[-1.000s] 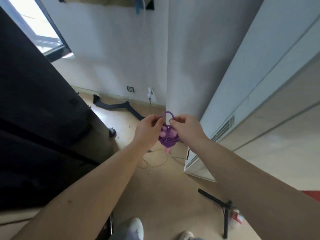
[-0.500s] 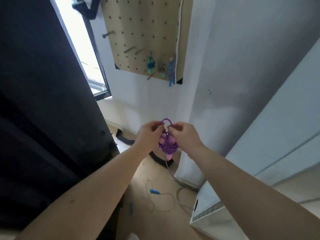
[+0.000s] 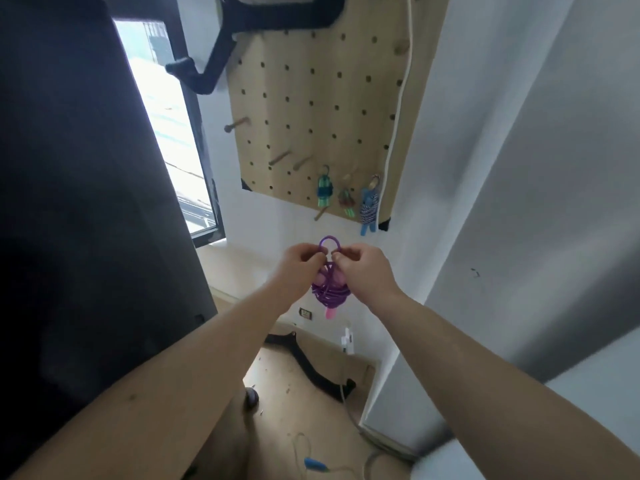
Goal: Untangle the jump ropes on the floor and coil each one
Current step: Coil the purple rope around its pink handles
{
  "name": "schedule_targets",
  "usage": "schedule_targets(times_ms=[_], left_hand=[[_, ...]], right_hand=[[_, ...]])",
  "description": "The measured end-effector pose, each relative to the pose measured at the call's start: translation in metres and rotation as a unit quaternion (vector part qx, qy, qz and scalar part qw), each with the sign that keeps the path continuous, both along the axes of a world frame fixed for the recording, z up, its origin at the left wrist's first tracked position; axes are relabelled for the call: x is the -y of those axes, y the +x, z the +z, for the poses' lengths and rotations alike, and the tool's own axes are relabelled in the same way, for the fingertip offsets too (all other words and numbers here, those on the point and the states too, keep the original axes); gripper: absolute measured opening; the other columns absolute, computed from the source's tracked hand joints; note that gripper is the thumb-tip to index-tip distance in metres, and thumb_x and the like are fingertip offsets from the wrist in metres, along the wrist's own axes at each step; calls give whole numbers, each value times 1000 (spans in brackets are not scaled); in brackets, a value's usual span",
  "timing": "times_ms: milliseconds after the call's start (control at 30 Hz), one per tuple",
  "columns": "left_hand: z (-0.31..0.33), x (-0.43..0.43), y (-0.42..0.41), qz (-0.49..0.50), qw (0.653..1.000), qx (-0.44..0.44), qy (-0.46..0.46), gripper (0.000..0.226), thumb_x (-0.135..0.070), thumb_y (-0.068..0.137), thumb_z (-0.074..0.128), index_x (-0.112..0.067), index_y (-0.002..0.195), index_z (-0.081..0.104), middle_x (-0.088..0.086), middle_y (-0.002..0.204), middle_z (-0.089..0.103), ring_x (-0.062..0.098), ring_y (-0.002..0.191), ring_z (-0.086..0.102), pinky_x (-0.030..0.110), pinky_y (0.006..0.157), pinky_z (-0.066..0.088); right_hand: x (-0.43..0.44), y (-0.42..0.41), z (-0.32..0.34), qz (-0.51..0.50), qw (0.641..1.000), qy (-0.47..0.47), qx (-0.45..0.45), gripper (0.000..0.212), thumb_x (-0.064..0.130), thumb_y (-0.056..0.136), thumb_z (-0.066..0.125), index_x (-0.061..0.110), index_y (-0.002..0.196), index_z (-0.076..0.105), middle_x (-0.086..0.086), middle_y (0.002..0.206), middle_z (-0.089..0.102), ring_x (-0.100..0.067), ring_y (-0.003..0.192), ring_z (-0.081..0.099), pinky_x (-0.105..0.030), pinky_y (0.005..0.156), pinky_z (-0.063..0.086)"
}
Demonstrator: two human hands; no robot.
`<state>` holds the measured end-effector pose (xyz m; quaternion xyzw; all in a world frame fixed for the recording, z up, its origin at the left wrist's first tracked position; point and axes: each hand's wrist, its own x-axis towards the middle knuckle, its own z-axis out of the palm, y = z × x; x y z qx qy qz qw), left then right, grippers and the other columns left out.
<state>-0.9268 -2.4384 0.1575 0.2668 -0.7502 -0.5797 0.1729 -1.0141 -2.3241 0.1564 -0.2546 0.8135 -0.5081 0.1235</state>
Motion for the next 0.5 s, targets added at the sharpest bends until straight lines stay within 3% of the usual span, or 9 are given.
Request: schedule_targets(times_ms=[67,300,433,500], left_hand=[[0,21,-20,23,1000,-6,7,19,-10,101,53,-10,113,68,5,85,68,11,68,61,16,60,55],[-1,103,-105,87,996,-12,17,15,-17,99,56,-19,104,70,-1,89,70,13,79,64,28,73,56],[-3,152,-159,125,992,-8,27,17,-14,99,56,-14,107,72,-1,81,69,-1,57,61,14,56,49],[-3,173,-182,141,989,-11,40,18,-11,99,56,-10,109,72,0,80,67,0,54,59,10,48,44]], right_hand=[[24,-21,2,11,1000,5,-3,22,28,95,64,16,110,74,0,102,73,-19,97,67,-29,84,53],[113,-115,6,66,998,3,-7,12,27,96,64,21,96,74,7,90,71,-14,89,65,-31,81,52],[166,-172,4,92,996,8,-9,12,28,97,62,29,88,69,9,87,72,-15,90,67,-38,87,55],[194,-195,1,91,996,11,-5,13,31,97,62,30,85,68,11,85,70,-16,90,68,-41,88,56]])
